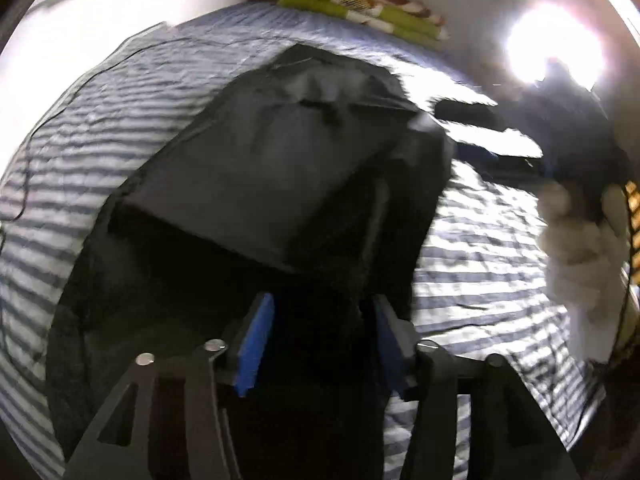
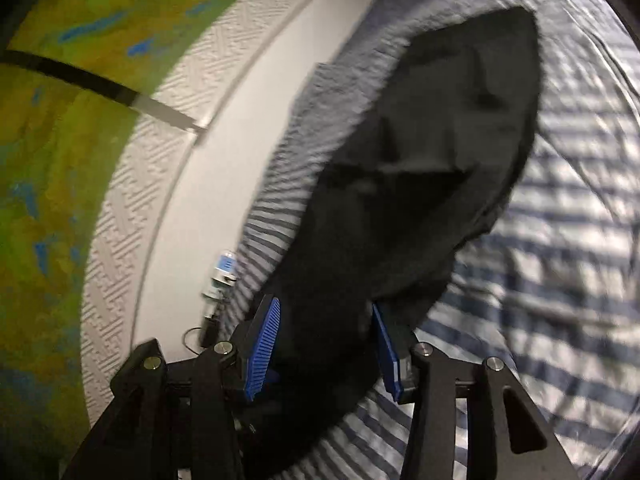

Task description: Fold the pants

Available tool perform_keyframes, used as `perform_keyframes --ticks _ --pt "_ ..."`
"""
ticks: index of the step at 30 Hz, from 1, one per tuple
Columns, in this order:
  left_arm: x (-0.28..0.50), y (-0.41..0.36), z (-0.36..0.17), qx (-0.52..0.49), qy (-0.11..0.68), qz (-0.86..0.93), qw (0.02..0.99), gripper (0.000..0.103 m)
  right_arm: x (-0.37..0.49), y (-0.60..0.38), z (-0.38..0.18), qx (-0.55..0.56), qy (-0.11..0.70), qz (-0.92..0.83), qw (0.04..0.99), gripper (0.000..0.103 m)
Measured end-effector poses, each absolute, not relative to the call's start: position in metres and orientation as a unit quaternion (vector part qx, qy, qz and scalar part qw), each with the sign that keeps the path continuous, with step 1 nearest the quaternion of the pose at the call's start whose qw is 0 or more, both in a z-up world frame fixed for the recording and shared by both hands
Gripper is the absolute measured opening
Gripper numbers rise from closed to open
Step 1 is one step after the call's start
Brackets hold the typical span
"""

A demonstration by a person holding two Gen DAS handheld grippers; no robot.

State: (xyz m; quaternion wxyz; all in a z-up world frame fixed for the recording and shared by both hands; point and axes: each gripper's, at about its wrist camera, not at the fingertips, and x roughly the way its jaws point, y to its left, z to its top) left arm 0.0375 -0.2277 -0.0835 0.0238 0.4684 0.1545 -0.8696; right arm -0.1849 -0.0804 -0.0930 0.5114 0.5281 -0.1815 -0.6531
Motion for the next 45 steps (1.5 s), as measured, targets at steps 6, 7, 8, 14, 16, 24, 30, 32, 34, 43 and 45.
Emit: perform_keyframes --ticks 6,7,8,14,16,24,30,32,34,43,45 --pt "0.030 -0.211 -0.091 0.488 0.126 -0.863 0.016 0.059 -0.180 -0.106 -0.090 0.531 -0.107 -0.665 0.514 0.043" --pt "0.029 -0.211 -0.092 0.489 0.129 -0.862 0.017 0.058 -0.179 -0.106 -0.089 0.527 -0.102 -0.665 0.519 0.043" --pt "0.029 -0.211 -0.093 0.491 0.130 -0.862 0.017 0.053 -0.177 -0.109 -0.088 0.524 -0.089 -0.666 0.523 0.045" --pt "0.029 -0.206 -0.097 0.494 0.118 -0.862 0.006 0.041 -0.154 -0.099 -0.121 0.566 0.001 -0.664 0.488 0.034" --pt "0.030 -0.198 -0.096 0.495 0.113 -0.862 -0.011 0.041 -0.152 -0.089 -0.130 0.582 -0.017 -0.659 0.477 0.017" --pt "0.045 -0.176 -0.089 0.497 0.092 -0.861 -0.059 0.068 -0.150 -0.052 -0.138 0.614 -0.008 -0.670 0.416 0.010" --pt "0.099 -0.241 -0.039 0.410 0.093 -0.906 0.047 0.068 -0.129 -0.046 -0.105 0.569 -0.012 -0.706 0.421 0.023" --pt "0.119 -0.274 -0.037 0.403 0.110 -0.903 0.101 0.068 -0.112 -0.047 -0.092 0.535 0.009 -0.736 0.414 0.023" --pt "0.139 -0.306 -0.041 0.397 0.146 -0.895 0.141 0.068 -0.096 -0.048 -0.082 0.513 0.000 -0.741 0.434 0.023" --pt "0.147 -0.321 -0.096 0.495 0.108 -0.841 0.189 0.067 -0.068 -0.095 -0.126 0.558 0.082 -0.729 0.389 0.025" --pt "0.149 -0.317 -0.090 0.481 0.084 -0.850 0.196 0.067 -0.067 -0.087 -0.124 0.564 0.072 -0.720 0.397 0.025"
